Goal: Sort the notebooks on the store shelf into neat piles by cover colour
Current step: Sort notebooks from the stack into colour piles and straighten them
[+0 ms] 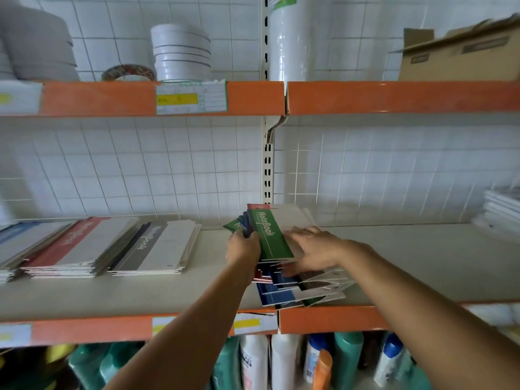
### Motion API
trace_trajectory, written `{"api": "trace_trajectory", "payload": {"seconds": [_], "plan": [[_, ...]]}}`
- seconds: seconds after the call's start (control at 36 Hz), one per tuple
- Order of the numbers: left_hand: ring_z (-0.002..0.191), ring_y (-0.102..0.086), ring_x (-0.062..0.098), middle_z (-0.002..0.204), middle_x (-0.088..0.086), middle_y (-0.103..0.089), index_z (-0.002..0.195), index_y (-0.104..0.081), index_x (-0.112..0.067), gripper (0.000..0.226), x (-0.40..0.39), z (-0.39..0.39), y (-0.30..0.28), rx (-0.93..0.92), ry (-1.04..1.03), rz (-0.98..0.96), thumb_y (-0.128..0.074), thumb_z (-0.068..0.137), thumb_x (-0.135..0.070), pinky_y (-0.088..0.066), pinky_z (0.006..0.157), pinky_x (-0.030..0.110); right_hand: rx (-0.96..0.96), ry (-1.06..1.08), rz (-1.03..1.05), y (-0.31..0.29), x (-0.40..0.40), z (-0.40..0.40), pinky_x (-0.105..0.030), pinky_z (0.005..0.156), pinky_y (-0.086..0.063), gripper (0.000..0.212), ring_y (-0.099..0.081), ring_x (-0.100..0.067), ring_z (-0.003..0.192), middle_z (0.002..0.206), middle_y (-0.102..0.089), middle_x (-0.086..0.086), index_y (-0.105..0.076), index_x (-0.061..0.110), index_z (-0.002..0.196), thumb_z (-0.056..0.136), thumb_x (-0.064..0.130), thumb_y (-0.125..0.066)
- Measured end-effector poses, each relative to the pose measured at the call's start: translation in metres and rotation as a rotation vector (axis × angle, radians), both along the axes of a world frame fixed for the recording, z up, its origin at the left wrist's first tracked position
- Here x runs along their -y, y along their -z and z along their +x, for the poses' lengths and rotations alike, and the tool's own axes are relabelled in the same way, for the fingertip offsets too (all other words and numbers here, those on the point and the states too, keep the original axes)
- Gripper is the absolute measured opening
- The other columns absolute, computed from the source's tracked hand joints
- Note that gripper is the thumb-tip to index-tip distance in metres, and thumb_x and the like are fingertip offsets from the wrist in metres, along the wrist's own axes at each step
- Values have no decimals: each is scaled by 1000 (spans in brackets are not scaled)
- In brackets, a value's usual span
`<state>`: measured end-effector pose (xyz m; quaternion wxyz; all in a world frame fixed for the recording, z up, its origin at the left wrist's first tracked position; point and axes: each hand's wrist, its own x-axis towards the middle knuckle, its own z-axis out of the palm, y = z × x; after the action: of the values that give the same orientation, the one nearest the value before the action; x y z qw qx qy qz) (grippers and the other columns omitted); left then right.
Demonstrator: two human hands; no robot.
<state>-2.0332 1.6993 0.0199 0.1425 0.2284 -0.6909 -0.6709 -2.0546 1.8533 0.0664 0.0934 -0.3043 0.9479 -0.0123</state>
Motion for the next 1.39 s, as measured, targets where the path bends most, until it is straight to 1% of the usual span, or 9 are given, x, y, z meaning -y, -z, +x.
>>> {"api": "trace_trajectory", "payload": {"seconds": [0.22,0.39,0.53,0.61,0.67,0.75,0.83,1.11,1.39], "plan": [[102,-53,19,125,6,-53,129,-49,-16,30,0,23,-4,-118,-203,-307,-39,101,-21,-47,80,33,-149,-54,95,-8,-8,22,-36,90,-47,53,-54,-23,112,132,-54,-3,-39,23,139,92,44,-53],[90,-50,21,102,4,-57,97,-53,-16,15,-5,40,-2,-268,-347,-556,-41,95,-8,-36,67,28,-119,-85,-18,-2,-19,26,-27,77,-44,50,-56,-20,107,130,-53,2,-32,31,145,99,48,-38],[70,-44,21,78,-1,-50,79,-45,-16,12,-7,51,0,-460,-317,-823,-39,83,-7,-23,50,23,-209,54,-262,-2,-28,27,-14,43,-34,44,-47,-5,52,84,-55,7,-33,36,145,103,23,-36],[70,-50,24,80,2,-55,82,-52,-14,29,-12,52,-3,-531,-162,-1045,-28,81,-28,-37,53,28,-378,117,-344,-1,-32,26,-15,42,-34,50,-54,-9,56,87,-62,1,-28,39,147,103,16,-34],[98,-55,28,107,6,-60,108,-58,-15,56,-19,51,-6,-386,35,-1261,-18,83,-46,-46,82,39,-409,160,-366,0,-32,26,-19,48,-36,58,-56,-13,64,98,-65,-1,-24,42,147,101,10,-36],[145,-15,24,157,5,-23,150,-22,-21,87,-30,45,-5,-63,326,-1521,-10,81,-73,0,119,44,-449,194,-349,1,-34,28,-20,61,-37,69,-60,-17,87,134,-56,3,-24,45,147,96,1,-39],[147,-7,25,158,6,-18,151,-13,-22,82,-38,39,1,36,395,-1614,-34,89,-69,13,116,46,-475,208,-331,1,-39,32,-20,65,-39,71,-60,-14,100,144,-46,8,-21,41,149,95,0,-42],[118,-51,29,130,8,-50,138,-38,-16,39,-43,58,-13,2,295,-1735,-44,100,-22,-46,93,41,-495,231,-337,6,-55,32,-27,97,-45,79,-48,-15,129,154,-31,9,-30,37,147,87,-12,-43],[107,-64,23,116,7,-67,112,-67,-13,35,-9,96,-19,-128,171,-1658,-72,78,-9,-55,78,31,-510,142,-293,2,-35,56,-28,106,-39,75,-30,-12,141,157,-23,6,-24,34,149,90,-11,-39]]}}
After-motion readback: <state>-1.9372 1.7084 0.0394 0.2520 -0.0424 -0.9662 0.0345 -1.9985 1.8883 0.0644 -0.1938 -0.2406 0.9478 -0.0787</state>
